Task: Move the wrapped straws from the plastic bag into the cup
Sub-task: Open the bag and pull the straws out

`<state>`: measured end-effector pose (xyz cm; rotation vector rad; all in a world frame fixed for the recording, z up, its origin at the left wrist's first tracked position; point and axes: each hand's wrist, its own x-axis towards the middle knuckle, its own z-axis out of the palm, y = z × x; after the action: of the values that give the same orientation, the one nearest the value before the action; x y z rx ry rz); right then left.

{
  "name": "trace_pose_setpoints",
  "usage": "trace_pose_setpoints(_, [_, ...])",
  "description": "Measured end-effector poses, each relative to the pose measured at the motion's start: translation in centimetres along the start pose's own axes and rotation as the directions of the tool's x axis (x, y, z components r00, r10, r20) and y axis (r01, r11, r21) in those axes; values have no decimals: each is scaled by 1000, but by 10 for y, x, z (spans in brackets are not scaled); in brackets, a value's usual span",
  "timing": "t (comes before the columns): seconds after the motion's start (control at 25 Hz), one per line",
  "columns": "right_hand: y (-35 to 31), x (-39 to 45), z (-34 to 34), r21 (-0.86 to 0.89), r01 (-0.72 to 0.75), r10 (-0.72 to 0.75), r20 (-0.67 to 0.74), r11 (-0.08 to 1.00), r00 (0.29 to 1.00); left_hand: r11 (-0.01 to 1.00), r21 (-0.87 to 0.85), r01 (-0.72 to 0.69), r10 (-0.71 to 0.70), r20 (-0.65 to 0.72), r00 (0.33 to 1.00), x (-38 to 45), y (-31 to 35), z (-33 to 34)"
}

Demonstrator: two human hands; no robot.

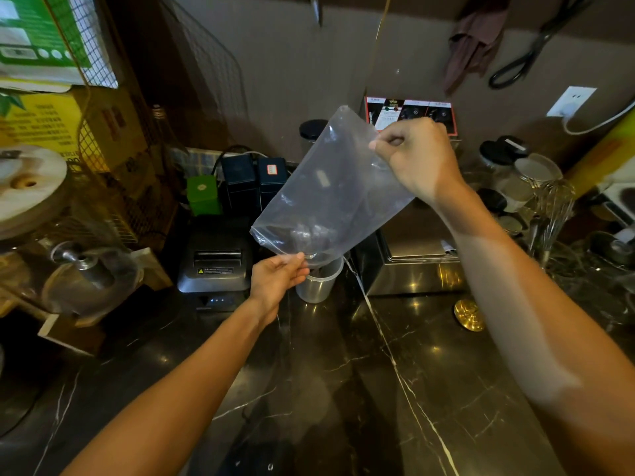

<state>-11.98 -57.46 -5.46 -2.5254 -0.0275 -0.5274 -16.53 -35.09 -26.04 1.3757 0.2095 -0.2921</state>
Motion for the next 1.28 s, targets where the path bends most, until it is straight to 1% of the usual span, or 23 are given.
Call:
trace_pose_setpoints(0.2, [-23, 4, -9, -43, 29, -27, 34, 999, 999, 998, -56, -4, 4, 10, 1000, -2, 3, 1])
trace_pose_setpoints(0.32, [-40, 5, -16, -77, 77, -75, 18, 994, 997, 998, -67, -13, 16, 40, 999, -7, 3, 6])
trace_pose_setpoints(0.44, [-53, 5, -20, -101, 91, -91, 1, 991, 996, 995, -99, -29, 36, 67, 997, -11, 1, 7])
trace_pose_setpoints(0.6, [-58, 3, -24, -105, 90, -89, 17, 990, 996, 991, -123, -44, 49, 39, 998, -12, 6, 5])
trace_pose_setpoints(0.8, [-67, 2, -35, -127, 123, -127, -19, 984, 992, 990, -129, -52, 58, 48, 997, -13, 11, 12])
trace_pose_setpoints(0.92, [-71, 0, -43, -147, 152, -164, -72, 977, 984, 986, -129, -110, 117, 46, 992, -14, 15, 14])
trace_pose_setpoints(1.04, [-73, -3, -47, -151, 161, -172, -62, 975, 983, 985, -118, -126, 132, 43, 990, -15, 17, 13])
trace_pose_setpoints(1.16, [-79, -4, -51, -164, 184, -201, -93, 969, 975, 981, -132, -141, 149, 55, 987, -17, 21, 13])
trace_pose_setpoints(1.28, [-82, -2, -56, -193, 194, -217, -103, 962, 971, 981, -146, -127, 138, 69, 988, -17, 22, 13])
